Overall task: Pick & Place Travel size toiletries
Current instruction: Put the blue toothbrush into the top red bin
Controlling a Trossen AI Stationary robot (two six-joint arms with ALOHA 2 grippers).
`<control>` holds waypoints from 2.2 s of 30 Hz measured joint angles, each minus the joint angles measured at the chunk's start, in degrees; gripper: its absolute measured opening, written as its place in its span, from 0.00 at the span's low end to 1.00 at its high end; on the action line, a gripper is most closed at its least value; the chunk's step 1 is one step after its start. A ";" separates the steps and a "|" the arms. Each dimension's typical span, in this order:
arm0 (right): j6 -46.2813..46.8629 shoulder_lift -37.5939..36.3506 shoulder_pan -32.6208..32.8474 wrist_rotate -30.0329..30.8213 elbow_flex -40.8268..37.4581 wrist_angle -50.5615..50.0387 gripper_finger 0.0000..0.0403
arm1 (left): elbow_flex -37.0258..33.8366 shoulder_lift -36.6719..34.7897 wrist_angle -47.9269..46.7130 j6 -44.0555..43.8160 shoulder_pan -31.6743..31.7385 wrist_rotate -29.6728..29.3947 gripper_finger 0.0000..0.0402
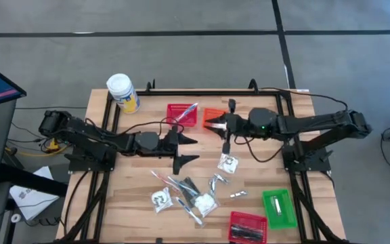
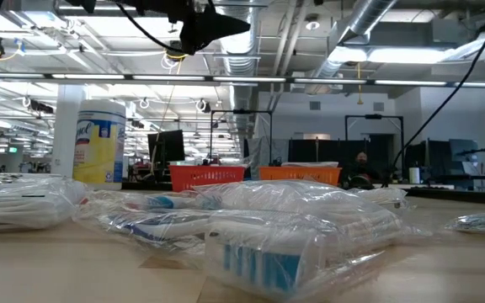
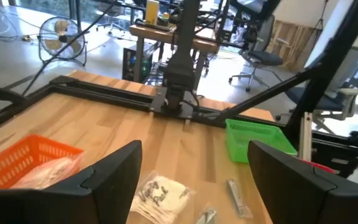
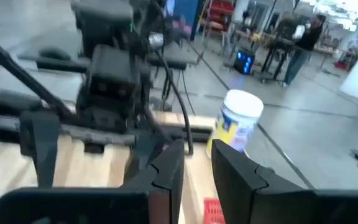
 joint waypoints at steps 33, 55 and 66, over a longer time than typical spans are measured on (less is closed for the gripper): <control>9.28 -5.20 3.35 -1.25 0.02 -18.94 0.19 | 0.02 0.04 -21.39 -2.79 8.70 11.88 0.59; 5.13 -3.98 4.34 -1.27 -0.03 -8.71 0.19 | -0.02 0.07 -26.27 1.46 -6.86 1.93 0.49; 6.09 -3.80 3.80 -1.26 -0.03 -9.15 0.19 | -0.02 9.11 -34.94 3.36 -5.60 5.61 0.38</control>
